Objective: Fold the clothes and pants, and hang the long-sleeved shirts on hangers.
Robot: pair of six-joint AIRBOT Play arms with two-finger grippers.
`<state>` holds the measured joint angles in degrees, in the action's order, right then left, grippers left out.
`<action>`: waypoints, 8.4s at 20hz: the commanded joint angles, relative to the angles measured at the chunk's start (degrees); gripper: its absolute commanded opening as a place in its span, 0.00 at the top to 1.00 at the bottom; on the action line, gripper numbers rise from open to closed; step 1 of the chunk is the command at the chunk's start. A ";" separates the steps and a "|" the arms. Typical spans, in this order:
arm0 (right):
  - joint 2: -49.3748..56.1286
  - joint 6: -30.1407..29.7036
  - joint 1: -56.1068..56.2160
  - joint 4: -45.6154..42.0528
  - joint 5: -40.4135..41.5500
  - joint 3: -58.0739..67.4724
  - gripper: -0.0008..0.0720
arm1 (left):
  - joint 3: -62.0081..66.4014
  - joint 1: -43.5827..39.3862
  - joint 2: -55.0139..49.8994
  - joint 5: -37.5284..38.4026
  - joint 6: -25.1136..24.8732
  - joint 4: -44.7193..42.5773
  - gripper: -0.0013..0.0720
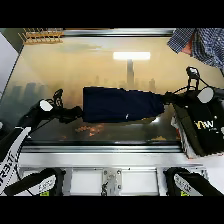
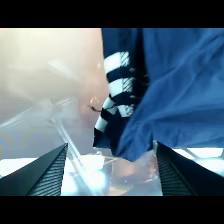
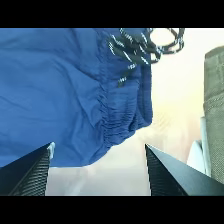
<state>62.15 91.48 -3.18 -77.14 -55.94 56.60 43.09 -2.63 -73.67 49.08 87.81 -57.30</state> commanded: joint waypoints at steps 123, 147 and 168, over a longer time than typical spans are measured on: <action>32.79 -37.75 15.15 58.60 -2.23 -4.04 0.09 | 12.52 -5.35 8.13 5.90 -2.93 -2.58 0.98; 9.51 -9.51 -20.79 8.94 -16.50 24.98 0.95 | 12.50 -5.35 8.11 5.92 -2.91 -2.64 0.98; -12.04 3.13 -37.07 -24.48 -32.13 2.49 0.95 | 12.50 -5.35 8.11 5.99 -2.99 -2.71 0.98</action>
<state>51.77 93.58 -40.21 -94.28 -85.78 63.44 55.59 -7.97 -65.58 55.02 84.79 -60.01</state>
